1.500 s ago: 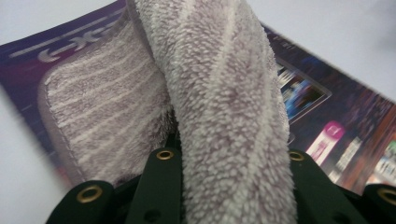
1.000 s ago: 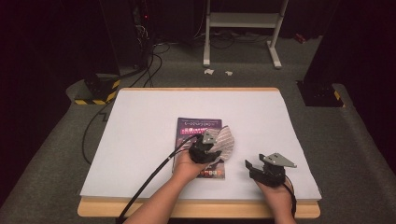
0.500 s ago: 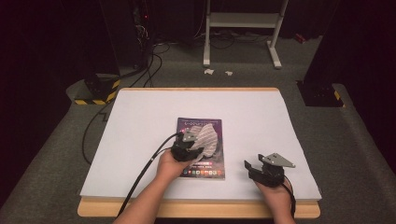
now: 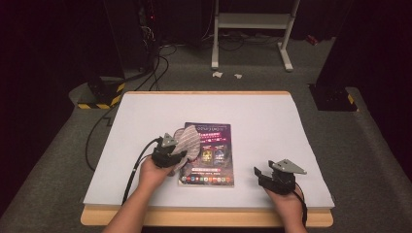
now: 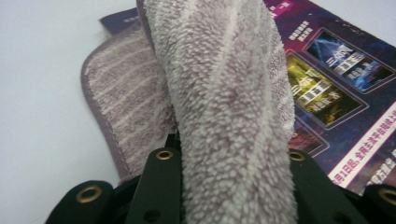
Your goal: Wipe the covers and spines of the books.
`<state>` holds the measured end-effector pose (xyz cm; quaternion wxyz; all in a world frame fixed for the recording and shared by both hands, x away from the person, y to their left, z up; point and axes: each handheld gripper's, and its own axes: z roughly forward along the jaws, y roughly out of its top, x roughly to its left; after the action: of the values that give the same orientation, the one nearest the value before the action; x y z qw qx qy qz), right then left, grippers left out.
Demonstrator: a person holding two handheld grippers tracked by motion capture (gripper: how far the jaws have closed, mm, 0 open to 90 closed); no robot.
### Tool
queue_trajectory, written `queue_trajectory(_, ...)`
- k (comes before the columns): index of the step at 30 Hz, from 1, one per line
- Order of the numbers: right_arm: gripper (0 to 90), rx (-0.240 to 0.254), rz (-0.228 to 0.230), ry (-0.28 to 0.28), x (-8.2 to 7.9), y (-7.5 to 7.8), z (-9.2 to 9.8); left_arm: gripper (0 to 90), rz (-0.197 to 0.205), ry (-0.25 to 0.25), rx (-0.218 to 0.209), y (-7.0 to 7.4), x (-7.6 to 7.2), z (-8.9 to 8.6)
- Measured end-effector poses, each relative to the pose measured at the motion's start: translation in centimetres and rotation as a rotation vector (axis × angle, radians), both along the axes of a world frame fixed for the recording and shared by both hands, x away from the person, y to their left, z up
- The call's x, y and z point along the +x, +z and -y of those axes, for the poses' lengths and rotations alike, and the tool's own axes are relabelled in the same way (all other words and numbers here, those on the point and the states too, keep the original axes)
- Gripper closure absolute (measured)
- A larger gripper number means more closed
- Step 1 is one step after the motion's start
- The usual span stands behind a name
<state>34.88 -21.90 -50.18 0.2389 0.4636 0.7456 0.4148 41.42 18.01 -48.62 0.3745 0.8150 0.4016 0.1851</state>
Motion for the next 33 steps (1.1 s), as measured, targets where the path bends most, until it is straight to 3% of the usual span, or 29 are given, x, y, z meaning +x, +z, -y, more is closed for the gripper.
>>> queue_trajectory(4, 34.7, 0.0, 0.0, 0.0, 0.0, 0.0, 0.0, 71.1, 0.002, -0.001, 0.012, 0.3, 0.0, 0.0)
queue_trajectory(8, 34.8, 0.0, 0.001, 0.001, 0.0, 0.0, 0.0, 71.3, -0.004, -0.029, 0.027, 0.1, -0.1, 1.4)
queue_trajectory(13, 34.8, 0.001, 0.002, 0.001, 0.0, 0.0, 0.0, 71.3, -0.019, -0.057, -0.007, -0.3, 0.3, 3.0)
queue_trajectory(21, 34.8, 0.007, 0.004, 0.003, -0.1, 0.1, 0.0, 71.4, -0.035, -0.139, -0.036, -0.5, 1.0, 7.9)
queue_trajectory(33, 34.8, 0.011, 0.009, 0.007, -0.1, 0.2, 0.1, 71.2, -0.045, -0.208, -0.054, -0.5, 1.2, 12.8)
